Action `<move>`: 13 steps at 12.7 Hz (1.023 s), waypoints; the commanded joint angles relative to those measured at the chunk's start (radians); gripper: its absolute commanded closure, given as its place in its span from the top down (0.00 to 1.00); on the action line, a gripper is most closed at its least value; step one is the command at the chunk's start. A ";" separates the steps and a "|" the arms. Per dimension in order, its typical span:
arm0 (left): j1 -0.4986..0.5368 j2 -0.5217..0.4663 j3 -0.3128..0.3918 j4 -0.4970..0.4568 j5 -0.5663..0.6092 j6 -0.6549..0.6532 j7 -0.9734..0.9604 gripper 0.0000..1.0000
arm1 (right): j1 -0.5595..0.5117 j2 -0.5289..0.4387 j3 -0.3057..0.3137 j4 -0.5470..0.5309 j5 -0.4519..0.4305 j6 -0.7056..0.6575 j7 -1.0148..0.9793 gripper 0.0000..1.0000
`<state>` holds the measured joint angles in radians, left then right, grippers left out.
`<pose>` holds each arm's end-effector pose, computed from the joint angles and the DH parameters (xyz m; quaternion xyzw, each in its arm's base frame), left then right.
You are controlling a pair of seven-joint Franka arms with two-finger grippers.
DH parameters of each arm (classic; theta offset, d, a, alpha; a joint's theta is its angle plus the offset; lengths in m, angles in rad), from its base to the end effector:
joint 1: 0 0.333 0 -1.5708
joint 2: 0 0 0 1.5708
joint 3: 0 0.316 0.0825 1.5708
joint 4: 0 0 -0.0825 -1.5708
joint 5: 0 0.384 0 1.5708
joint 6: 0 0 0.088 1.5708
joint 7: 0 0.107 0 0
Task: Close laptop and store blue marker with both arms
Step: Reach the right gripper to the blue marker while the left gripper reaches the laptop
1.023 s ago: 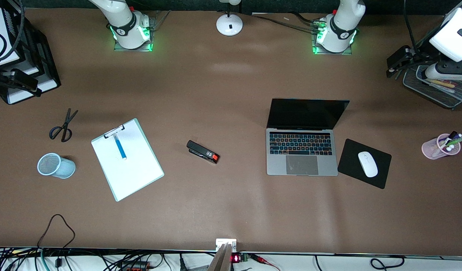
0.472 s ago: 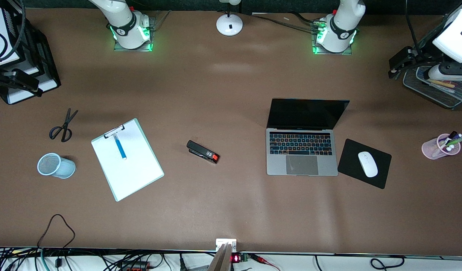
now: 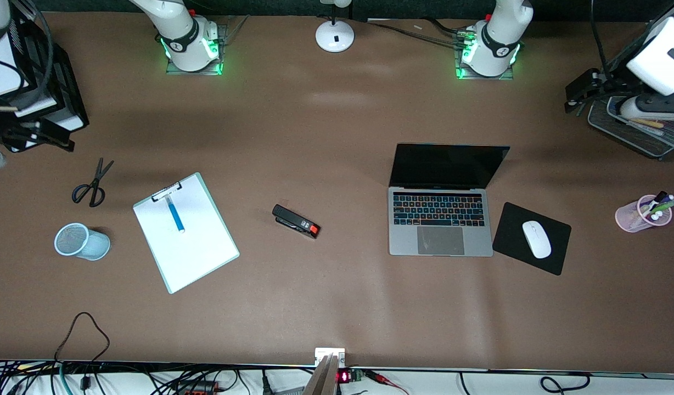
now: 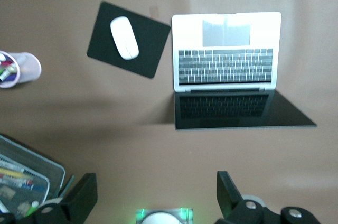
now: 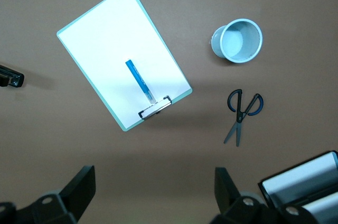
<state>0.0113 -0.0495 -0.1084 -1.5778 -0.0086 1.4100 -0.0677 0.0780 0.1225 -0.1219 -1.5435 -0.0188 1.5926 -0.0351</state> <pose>0.5190 -0.0531 0.6346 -0.9981 0.0149 0.0592 0.0033 0.5898 -0.0238 0.5696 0.9992 -0.0037 -0.0369 0.0154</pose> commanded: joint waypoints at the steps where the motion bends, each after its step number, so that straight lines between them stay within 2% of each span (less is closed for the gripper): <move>1: -0.002 0.013 -0.022 -0.026 -0.025 -0.020 0.003 1.00 | 0.028 0.058 0.002 0.003 -0.003 0.049 0.006 1.00; 5: -0.002 0.007 -0.111 -0.138 -0.027 0.015 -0.168 1.00 | 0.054 0.176 0.002 0.003 0.002 0.153 0.004 1.00; 6: -0.001 0.005 -0.119 -0.174 -0.027 0.035 -0.172 1.00 | 0.054 0.215 0.004 0.003 0.002 0.174 0.001 1.00; 8: -0.002 -0.010 -0.128 -0.257 -0.031 0.107 -0.172 1.00 | 0.062 0.291 0.008 0.003 0.055 0.200 -0.009 1.00; 9: -0.001 -0.010 -0.148 -0.283 -0.033 0.124 -0.172 1.00 | 0.062 0.321 0.010 0.003 0.056 0.240 -0.022 1.00; 13: -0.002 -0.021 -0.152 -0.379 -0.039 0.178 -0.175 1.00 | 0.077 0.420 0.011 0.002 0.057 0.343 -0.141 1.00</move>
<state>0.0018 -0.0319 -0.2551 -1.8953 -0.0178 1.5547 -0.2342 0.1473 0.5166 -0.1111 -1.5505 0.0232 1.9130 -0.1183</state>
